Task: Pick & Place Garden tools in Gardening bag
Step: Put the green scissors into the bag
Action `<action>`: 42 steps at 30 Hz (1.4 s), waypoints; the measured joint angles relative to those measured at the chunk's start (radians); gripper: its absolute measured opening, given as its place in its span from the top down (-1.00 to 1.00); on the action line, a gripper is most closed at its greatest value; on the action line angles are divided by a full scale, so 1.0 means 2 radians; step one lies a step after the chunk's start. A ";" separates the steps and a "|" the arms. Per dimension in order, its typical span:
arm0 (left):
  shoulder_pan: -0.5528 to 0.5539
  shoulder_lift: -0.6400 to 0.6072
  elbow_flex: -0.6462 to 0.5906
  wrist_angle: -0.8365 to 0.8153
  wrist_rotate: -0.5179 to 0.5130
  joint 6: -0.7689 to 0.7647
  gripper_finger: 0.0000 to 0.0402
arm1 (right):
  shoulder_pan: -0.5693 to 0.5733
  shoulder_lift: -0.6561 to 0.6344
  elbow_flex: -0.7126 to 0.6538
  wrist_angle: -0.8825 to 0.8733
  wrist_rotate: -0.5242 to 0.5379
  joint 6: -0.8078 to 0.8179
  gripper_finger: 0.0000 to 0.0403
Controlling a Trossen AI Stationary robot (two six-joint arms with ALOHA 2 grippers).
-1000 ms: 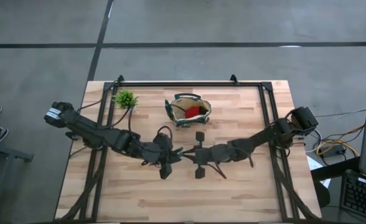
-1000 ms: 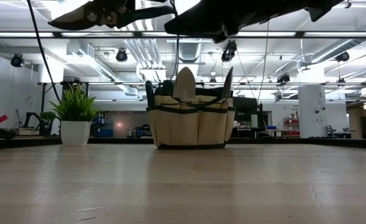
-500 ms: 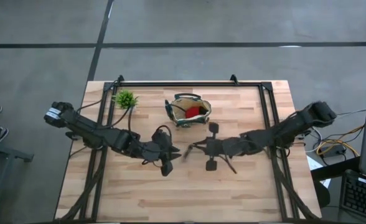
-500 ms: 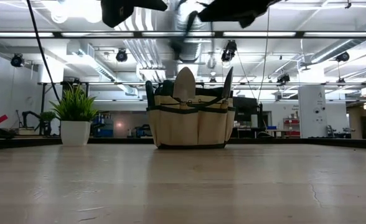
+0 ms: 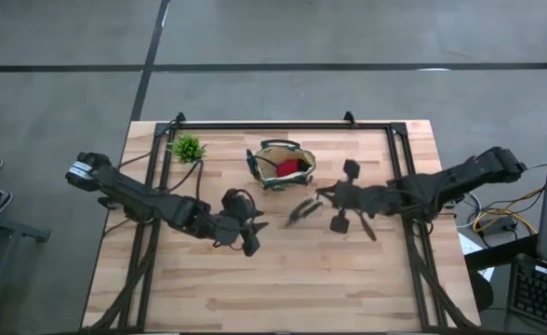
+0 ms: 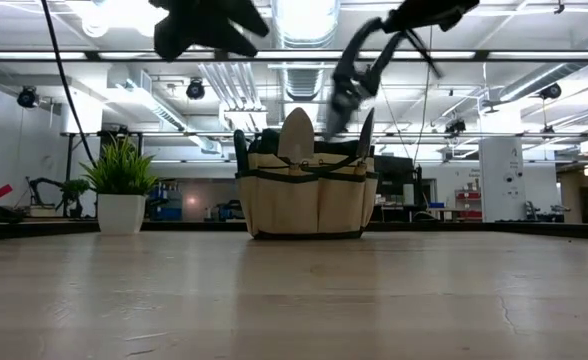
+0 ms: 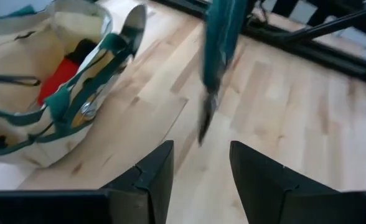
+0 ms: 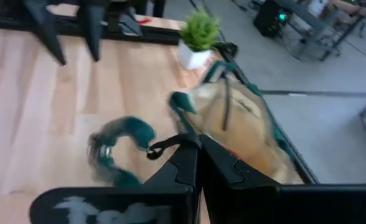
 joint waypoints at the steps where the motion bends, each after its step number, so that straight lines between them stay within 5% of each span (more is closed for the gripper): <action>1: 0.000 0.000 -0.007 0.002 -0.004 0.000 0.20 | -0.005 -0.007 0.000 -0.009 0.000 0.002 0.97; 11: 0.000 -0.007 -0.097 0.130 -0.016 0.096 0.21 | -0.065 -0.036 0.056 -0.128 0.000 0.009 0.96; 18: 0.001 -0.052 -0.185 0.279 0.028 0.207 0.21 | -0.115 -0.016 0.085 -0.175 -0.007 0.005 0.96; 32: 0.007 -0.311 -0.385 0.329 0.043 0.257 0.21 | -0.212 -0.010 0.087 -0.180 -0.056 -0.039 0.96; 42: 0.007 -0.478 -0.464 0.331 0.068 0.307 0.21 | -0.268 -0.010 0.086 -0.153 -0.113 -0.065 0.96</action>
